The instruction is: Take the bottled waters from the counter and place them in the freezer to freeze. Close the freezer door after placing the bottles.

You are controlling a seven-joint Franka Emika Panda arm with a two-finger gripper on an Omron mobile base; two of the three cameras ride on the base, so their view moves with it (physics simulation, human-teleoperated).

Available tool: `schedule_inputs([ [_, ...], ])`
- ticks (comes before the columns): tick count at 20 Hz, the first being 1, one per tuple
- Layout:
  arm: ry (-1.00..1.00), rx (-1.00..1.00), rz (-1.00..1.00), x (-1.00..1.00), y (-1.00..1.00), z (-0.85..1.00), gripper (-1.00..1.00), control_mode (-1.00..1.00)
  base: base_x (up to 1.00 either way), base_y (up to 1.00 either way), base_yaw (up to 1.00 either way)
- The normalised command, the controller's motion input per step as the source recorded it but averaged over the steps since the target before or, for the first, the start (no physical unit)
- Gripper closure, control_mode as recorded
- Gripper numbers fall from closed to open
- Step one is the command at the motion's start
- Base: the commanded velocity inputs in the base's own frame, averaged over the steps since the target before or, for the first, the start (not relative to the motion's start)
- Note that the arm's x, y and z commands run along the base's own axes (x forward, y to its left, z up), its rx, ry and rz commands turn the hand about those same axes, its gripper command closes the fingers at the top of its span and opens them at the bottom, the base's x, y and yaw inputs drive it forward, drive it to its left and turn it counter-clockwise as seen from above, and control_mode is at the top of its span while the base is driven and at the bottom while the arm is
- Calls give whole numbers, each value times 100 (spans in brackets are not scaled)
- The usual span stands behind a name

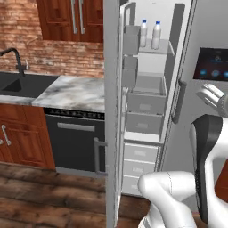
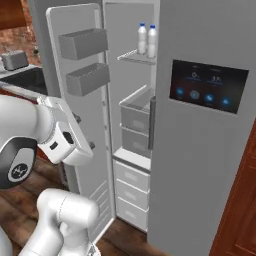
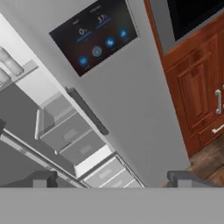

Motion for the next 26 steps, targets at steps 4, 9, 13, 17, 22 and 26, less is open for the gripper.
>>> schedule_inputs([
  [4,0,0,0,0,0,0,-100,100,-42,19,-30],
  [9,0,0,0,0,0,0,-100,100,-26,38,-35],
  [13,0,0,0,0,0,0,-100,100,-1,59,-32],
  [17,0,0,0,0,0,0,-100,100,0,66,-19],
  [22,0,0,0,0,0,0,-100,100,1,86,-13],
  [26,0,0,0,0,0,0,-100,100,14,14,-8],
])
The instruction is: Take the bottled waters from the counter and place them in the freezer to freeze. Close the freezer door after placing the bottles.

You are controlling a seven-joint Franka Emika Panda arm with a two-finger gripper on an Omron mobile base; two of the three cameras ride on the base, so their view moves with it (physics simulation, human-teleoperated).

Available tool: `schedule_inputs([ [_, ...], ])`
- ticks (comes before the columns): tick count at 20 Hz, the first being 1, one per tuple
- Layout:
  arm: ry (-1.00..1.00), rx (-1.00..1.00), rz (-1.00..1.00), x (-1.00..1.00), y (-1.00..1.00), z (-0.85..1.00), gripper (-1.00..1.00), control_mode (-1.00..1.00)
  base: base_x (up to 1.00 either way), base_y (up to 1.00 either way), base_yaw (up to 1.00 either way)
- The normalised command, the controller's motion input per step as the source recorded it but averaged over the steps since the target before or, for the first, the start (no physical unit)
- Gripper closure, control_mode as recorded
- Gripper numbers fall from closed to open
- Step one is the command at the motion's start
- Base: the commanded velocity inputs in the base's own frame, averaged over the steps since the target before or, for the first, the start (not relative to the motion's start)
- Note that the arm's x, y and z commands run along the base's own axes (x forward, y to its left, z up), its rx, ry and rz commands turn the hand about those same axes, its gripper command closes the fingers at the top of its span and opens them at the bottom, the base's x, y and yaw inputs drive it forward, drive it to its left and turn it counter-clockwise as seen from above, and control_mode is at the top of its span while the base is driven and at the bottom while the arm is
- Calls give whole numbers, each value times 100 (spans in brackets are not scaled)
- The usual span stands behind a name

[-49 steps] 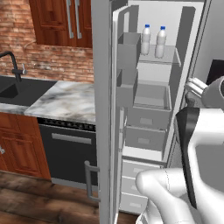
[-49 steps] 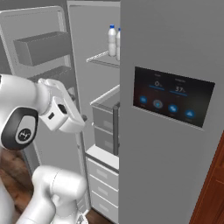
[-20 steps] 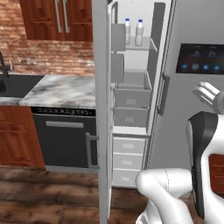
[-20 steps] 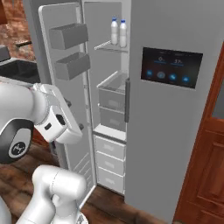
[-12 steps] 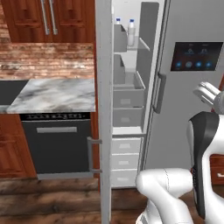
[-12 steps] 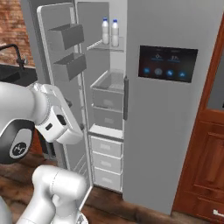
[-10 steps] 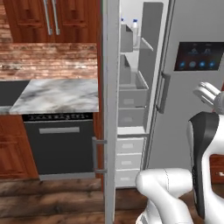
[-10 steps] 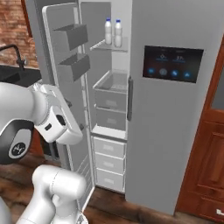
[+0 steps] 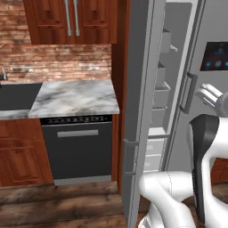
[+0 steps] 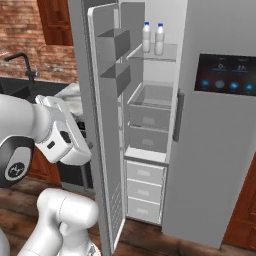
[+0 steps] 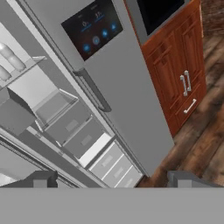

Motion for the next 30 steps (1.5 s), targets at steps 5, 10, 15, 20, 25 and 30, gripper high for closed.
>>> schedule_inputs([
  [5,0,0,0,0,0,0,-100,100,15,0,-4],
  [10,0,0,0,0,0,0,-100,100,-9,3,-3],
  [15,0,0,0,0,0,0,-100,100,-7,1,-1],
  [20,0,0,0,0,0,0,-100,100,0,0,0],
  [25,0,0,0,0,1,0,-100,-100,0,0,0],
  [30,-1,0,0,-14,10,0,-100,-100,0,0,0],
])
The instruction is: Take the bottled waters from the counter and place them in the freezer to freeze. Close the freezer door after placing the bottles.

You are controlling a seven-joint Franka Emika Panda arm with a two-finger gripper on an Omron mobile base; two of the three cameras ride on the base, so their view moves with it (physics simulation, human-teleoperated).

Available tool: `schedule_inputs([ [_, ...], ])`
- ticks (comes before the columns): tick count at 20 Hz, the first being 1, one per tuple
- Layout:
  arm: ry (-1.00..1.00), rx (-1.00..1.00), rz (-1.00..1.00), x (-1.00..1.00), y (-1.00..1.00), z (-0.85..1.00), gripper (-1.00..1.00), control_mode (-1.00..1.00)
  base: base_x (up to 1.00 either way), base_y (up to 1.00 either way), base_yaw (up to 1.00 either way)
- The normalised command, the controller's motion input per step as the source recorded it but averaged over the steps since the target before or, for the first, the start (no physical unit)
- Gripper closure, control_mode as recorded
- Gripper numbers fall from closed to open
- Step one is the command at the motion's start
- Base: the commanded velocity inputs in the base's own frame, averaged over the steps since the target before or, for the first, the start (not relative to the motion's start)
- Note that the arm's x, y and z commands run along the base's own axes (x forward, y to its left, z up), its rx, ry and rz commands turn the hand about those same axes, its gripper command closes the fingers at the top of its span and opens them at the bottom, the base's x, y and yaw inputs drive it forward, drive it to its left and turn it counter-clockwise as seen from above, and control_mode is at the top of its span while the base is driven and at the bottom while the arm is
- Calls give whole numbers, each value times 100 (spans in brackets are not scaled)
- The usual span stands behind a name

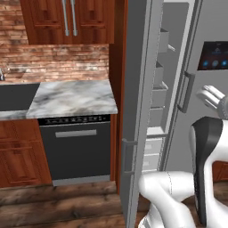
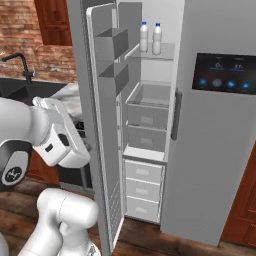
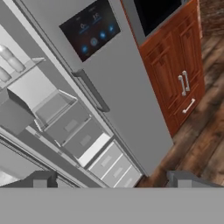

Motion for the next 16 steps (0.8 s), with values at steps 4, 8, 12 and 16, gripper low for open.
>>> schedule_inputs([
  [4,-5,-4,0,-50,31,0,-100,-100,0,0,0],
  [8,-4,-12,1,-64,69,0,-100,-100,0,0,0],
  [12,0,-17,0,0,92,0,-100,-100,0,0,0],
  [16,-1,-13,-6,27,98,0,-100,-100,0,0,0],
])
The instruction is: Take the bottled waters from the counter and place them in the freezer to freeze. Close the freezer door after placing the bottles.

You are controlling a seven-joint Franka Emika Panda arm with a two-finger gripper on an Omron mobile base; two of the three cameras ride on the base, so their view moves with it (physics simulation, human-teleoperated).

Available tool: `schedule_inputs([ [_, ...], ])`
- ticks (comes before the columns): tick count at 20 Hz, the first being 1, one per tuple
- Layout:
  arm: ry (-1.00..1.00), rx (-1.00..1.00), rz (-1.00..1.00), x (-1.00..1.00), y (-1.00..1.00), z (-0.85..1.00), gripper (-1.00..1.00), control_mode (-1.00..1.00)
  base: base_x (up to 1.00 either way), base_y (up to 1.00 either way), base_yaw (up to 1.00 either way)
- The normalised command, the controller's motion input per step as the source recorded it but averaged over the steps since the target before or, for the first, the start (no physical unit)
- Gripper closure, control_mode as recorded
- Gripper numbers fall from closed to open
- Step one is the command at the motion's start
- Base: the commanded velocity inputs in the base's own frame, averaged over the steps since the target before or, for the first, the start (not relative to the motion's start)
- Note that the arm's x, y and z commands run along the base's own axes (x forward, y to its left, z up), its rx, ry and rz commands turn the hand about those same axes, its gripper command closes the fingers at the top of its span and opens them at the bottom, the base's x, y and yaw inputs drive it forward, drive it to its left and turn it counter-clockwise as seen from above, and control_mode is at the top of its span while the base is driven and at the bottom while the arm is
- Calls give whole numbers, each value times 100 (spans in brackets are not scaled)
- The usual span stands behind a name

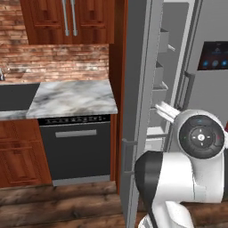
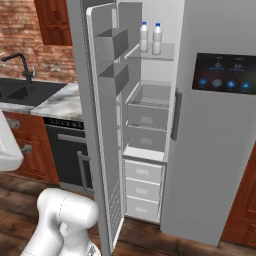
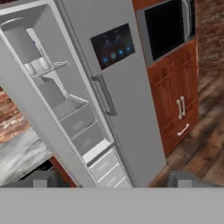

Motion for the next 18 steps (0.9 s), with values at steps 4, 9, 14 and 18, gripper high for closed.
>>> schedule_inputs([
  [4,-1,-7,-12,30,81,0,-100,-100,0,0,0],
  [9,1,-7,-11,49,28,0,-100,-100,0,0,0],
  [14,4,0,-14,64,0,0,-100,-100,0,0,0],
  [18,10,0,-13,64,0,0,-100,-100,0,0,0],
])
